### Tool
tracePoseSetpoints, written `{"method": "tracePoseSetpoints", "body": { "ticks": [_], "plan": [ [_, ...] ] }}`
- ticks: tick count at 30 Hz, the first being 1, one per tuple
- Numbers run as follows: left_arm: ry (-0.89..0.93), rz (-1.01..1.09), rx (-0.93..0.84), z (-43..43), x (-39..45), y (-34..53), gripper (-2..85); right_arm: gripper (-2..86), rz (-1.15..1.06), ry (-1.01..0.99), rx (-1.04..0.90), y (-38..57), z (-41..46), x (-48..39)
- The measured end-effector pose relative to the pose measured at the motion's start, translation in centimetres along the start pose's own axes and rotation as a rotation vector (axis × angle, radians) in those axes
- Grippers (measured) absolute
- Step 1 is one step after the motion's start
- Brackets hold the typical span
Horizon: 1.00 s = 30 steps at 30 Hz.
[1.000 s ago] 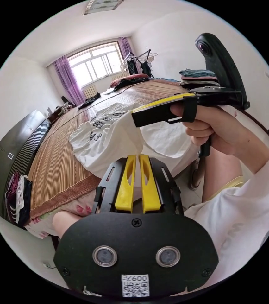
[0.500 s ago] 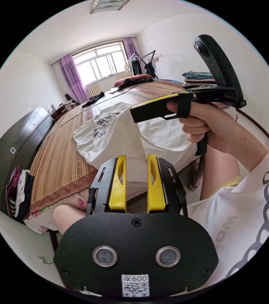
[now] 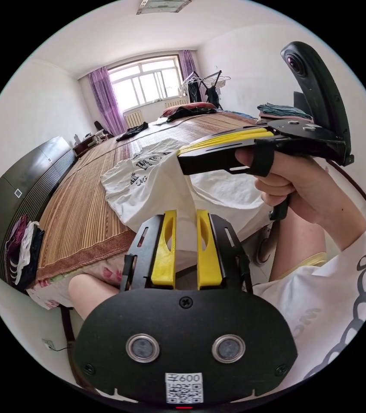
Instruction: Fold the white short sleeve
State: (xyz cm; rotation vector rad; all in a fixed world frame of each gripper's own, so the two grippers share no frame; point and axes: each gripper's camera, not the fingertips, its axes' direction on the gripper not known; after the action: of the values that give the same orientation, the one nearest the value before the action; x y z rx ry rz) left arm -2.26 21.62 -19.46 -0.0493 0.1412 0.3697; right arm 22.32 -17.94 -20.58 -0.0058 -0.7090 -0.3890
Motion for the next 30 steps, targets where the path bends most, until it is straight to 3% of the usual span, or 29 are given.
{"method": "tracePoseSetpoints", "body": {
  "ticks": [7,11,16,23,27,30],
  "plan": [
    [-0.093,-0.023,0.017,-1.4,1.3,-1.2,1.1,-0.7,-0.053,-0.007,0.019,2.9,-0.8,-0.4],
    [-0.160,-0.050,0.105,-7.2,-0.9,-2.6,0.9,0.4,-0.126,0.031,0.008,5.1,0.4,-2.4],
    [-0.127,-0.012,0.090,-11.9,-2.4,-5.7,1.1,4.3,-0.214,0.134,-0.034,7.0,4.0,-6.3],
    [-0.180,0.016,0.057,-15.2,-2.2,-8.4,1.2,0.1,-0.550,0.685,-0.312,14.3,10.5,-7.2],
    [-0.156,-0.058,0.001,-14.3,-4.3,-10.0,1.2,-0.3,-0.626,0.864,-0.498,20.7,11.7,-3.2],
    [-0.041,-0.086,-0.004,-14.8,-5.2,-11.7,1.2,-0.5,-0.682,0.901,-0.480,24.0,9.8,-2.3]
  ]
}}
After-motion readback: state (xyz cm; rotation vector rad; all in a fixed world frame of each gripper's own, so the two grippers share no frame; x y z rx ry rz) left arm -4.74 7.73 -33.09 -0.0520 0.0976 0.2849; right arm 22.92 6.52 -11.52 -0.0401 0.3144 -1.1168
